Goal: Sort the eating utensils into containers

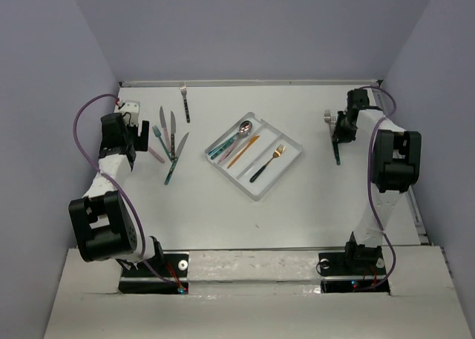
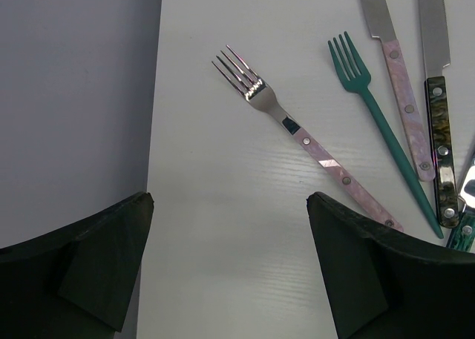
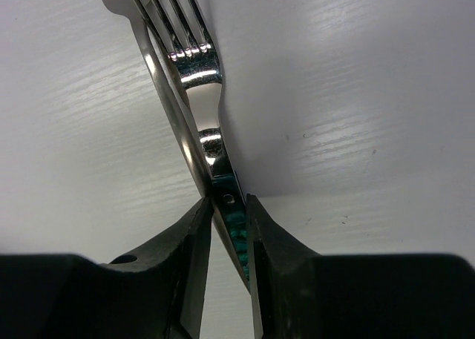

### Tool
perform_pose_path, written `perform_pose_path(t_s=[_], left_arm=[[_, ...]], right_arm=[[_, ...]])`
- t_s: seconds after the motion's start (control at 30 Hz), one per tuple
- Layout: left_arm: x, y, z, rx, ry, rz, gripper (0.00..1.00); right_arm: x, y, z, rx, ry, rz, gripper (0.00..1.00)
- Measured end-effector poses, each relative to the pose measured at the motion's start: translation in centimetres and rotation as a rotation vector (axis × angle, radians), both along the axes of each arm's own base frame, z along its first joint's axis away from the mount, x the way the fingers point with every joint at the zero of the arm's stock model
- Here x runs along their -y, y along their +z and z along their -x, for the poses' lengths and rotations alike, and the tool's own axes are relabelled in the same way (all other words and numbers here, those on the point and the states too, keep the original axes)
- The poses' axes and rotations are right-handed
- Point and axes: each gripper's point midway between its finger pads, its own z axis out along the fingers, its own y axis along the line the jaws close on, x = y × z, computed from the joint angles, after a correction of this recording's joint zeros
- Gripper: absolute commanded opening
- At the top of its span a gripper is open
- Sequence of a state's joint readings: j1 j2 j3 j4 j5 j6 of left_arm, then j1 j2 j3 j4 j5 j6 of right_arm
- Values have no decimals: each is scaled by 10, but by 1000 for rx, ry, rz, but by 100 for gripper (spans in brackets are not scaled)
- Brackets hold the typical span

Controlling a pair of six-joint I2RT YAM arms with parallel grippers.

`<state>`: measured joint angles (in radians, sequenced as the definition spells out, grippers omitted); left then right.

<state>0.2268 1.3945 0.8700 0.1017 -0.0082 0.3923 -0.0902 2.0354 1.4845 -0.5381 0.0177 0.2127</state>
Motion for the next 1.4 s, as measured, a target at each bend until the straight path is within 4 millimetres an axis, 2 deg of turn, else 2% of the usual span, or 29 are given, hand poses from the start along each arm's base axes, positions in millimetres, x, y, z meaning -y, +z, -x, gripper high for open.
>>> perform_pose_path(t_s=[0.17,0.3,0.5,0.57,0.6,0.63,0.87,0.93,1.03,1.07,1.1,1.17,1.2,1.23,1.27,1.3,1.33,1.37,1.4], left_arm=[[0,0,0,0,0,0,99],[0,0,0,0,0,0,99],[2,0,-1,3,-11,6,99],[3,0,-1,5,-15,8,99],[3,0,-2,7,-16,9,99],[3,0,-2,7,-17,9,99],[4,-3,1,0,-20,12,99],[4,-2,1,2,-20,12,99],[5,0,1,7,-22,12,99],[5,0,1,10,-23,11,99],[5,2,1,13,-23,11,99],[5,2,1,15,-24,11,99],[5,2,1,15,-24,11,99],[5,2,1,15,-25,12,99],[6,2,1,15,-27,14,99],[6,3,0,17,-29,14,99],[6,2,0,16,-29,14,99],[6,2,0,16,-30,15,99],[6,2,0,16,-30,15,99]], right_arm=[[8,1,-5,4,-23,41,26],[15,-7,-6,-9,-43,78,25],[21,-7,-7,-11,-59,104,28],[23,-8,-9,-11,-63,109,22],[24,-8,-11,-11,-66,112,6],[25,-8,-12,-11,-68,113,0],[34,-5,-14,8,-136,91,0],[36,-5,-8,16,-160,85,0],[33,4,17,29,-219,41,0],[29,11,24,45,-241,16,0],[25,29,35,87,-261,-7,0],[10,63,42,196,-286,-58,0],[-9,97,45,318,-281,-85,0],[-28,121,47,401,-262,-119,0],[-61,149,49,501,-215,-175,0],[-85,166,52,569,-188,-227,0],[-119,186,61,634,-126,-297,0],[-160,201,76,675,-60,-408,0],[-181,206,85,689,-29,-466,0]])
